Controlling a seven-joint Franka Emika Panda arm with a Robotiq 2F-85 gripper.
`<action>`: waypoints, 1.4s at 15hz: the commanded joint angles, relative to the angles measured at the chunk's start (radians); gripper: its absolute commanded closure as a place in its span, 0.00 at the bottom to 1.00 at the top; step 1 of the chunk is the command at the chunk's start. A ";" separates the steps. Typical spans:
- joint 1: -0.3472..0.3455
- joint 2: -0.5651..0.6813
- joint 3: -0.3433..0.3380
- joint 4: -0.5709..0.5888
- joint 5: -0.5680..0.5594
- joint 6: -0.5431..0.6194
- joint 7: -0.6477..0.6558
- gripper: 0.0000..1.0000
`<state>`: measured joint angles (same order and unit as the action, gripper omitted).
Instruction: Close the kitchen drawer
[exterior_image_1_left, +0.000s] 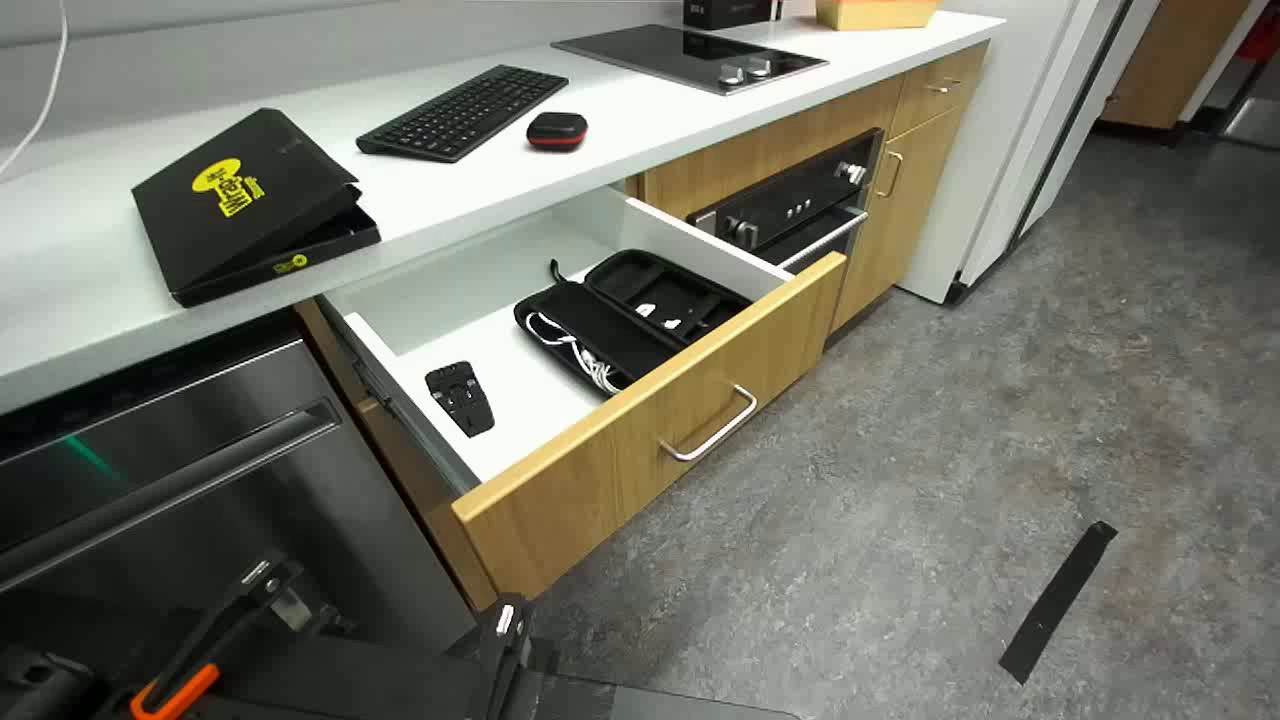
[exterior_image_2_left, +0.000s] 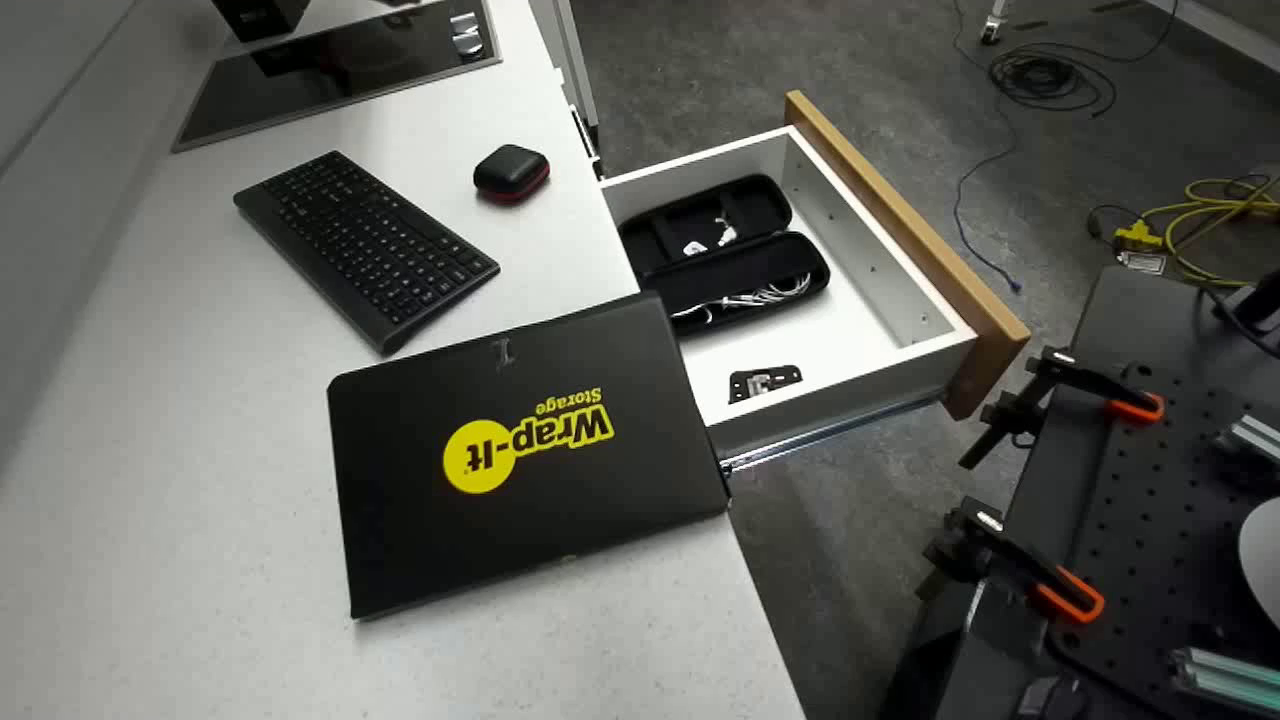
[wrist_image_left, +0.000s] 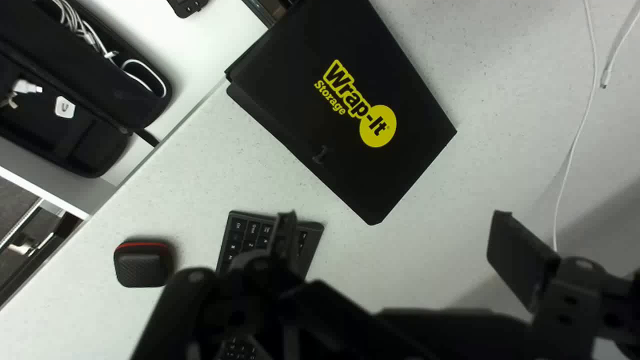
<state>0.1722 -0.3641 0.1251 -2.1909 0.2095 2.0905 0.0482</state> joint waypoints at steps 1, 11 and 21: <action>-0.005 0.001 0.004 0.001 0.001 -0.002 -0.001 0.00; -0.157 0.055 -0.091 -0.111 -0.175 0.111 0.018 0.00; -0.281 0.129 -0.243 -0.191 -0.173 0.158 -0.026 0.00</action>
<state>-0.1060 -0.2350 -0.1206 -2.3837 0.0355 2.2502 0.0226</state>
